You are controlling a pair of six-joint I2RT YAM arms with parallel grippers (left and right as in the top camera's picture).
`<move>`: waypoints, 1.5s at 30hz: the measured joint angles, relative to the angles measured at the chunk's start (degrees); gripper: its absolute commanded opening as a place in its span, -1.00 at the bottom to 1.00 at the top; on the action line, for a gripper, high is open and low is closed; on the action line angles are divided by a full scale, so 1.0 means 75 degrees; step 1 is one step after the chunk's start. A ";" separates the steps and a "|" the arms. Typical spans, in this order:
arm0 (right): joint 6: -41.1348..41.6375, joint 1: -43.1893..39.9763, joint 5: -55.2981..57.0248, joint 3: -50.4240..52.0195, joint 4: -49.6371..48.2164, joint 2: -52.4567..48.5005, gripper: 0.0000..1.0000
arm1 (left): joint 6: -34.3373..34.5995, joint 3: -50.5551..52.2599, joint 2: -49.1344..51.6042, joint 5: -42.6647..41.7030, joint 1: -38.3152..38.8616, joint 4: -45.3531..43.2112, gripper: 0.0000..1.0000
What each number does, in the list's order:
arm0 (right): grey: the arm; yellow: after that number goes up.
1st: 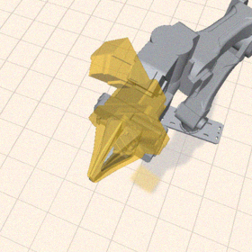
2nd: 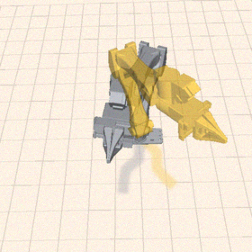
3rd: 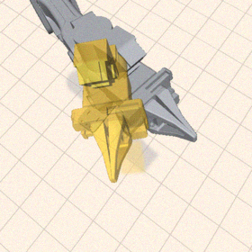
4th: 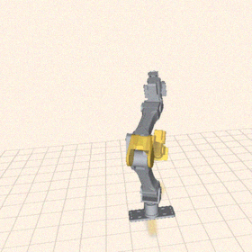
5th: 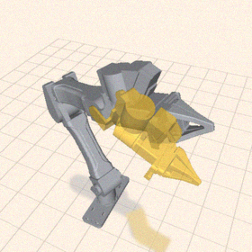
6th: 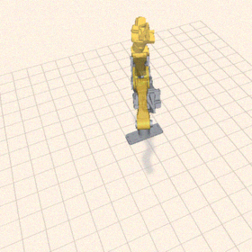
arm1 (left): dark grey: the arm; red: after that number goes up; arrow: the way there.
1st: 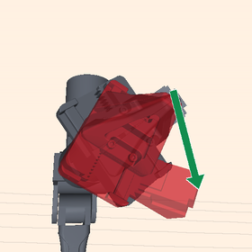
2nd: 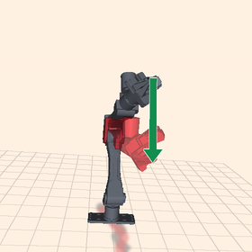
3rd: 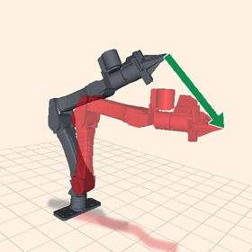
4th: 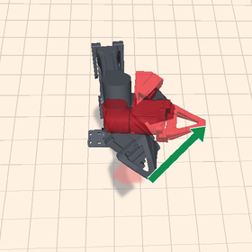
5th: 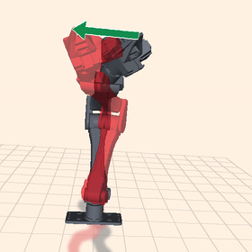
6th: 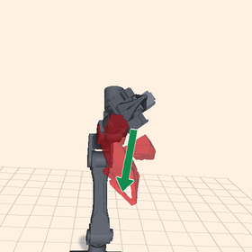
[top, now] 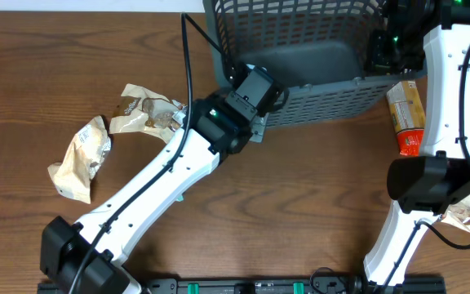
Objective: Pack container
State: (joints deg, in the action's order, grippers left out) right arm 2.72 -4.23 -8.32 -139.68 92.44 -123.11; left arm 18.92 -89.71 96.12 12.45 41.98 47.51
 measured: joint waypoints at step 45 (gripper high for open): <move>0.0000 0.0006 -0.0038 0.0000 0.0385 0.0000 -0.97 | -0.0452 0.0000 0.0000 0.0000 -0.0580 -0.0184 -0.87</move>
State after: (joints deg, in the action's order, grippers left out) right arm 2.72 -4.19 -8.60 -139.68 95.33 -123.11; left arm 15.53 -89.71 96.12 12.45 37.63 46.13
